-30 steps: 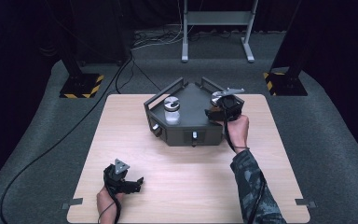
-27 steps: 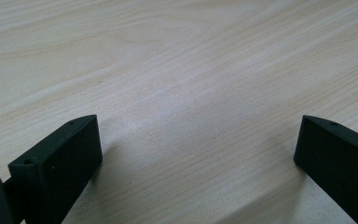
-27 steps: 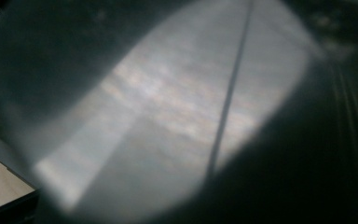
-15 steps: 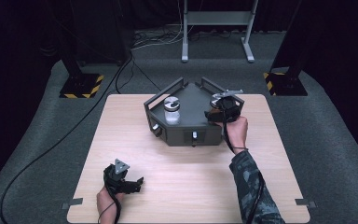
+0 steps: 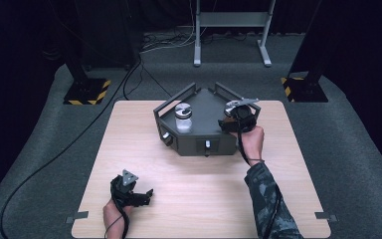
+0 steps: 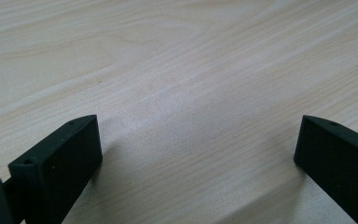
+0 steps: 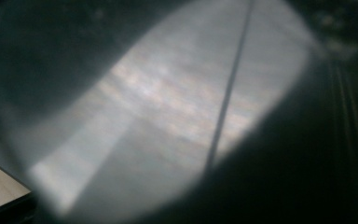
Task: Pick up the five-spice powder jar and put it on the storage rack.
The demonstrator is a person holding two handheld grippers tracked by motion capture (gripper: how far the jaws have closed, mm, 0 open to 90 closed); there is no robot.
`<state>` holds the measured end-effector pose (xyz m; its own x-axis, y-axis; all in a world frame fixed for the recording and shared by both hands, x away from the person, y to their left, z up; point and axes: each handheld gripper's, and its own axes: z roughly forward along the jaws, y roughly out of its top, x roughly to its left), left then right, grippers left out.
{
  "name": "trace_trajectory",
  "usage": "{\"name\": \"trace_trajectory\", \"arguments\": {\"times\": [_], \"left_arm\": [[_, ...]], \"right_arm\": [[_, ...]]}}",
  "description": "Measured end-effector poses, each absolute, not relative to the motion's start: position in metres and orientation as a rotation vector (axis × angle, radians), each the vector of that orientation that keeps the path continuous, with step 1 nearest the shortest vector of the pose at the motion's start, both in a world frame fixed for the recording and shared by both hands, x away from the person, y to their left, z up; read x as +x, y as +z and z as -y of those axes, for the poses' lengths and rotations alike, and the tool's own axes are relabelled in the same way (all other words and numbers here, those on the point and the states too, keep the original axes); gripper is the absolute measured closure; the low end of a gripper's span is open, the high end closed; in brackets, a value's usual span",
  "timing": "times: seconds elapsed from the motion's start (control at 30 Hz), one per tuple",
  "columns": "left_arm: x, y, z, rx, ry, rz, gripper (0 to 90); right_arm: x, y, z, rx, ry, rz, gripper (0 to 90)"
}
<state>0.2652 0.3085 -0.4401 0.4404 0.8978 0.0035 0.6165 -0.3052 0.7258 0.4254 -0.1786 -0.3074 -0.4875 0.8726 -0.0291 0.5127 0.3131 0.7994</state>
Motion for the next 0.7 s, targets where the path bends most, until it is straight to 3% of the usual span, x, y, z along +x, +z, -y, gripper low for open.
{"name": "trace_trajectory", "arguments": {"times": [0.43,0.57,0.7], "left_arm": [[0.265,-0.440,-0.309,2.035,0.549,-1.267,0.6],[0.265,-0.440,-0.309,2.036,0.549,-1.266,0.6],[0.265,-0.440,-0.309,2.036,0.549,-1.267,0.6]], "right_arm": [[0.426,-0.306,0.179,1.223,1.035,-2.131,29.8],[0.422,-0.308,0.180,1.211,1.044,-2.109,14.8],[0.412,-0.306,0.182,1.196,1.054,-2.086,6.1]]}}
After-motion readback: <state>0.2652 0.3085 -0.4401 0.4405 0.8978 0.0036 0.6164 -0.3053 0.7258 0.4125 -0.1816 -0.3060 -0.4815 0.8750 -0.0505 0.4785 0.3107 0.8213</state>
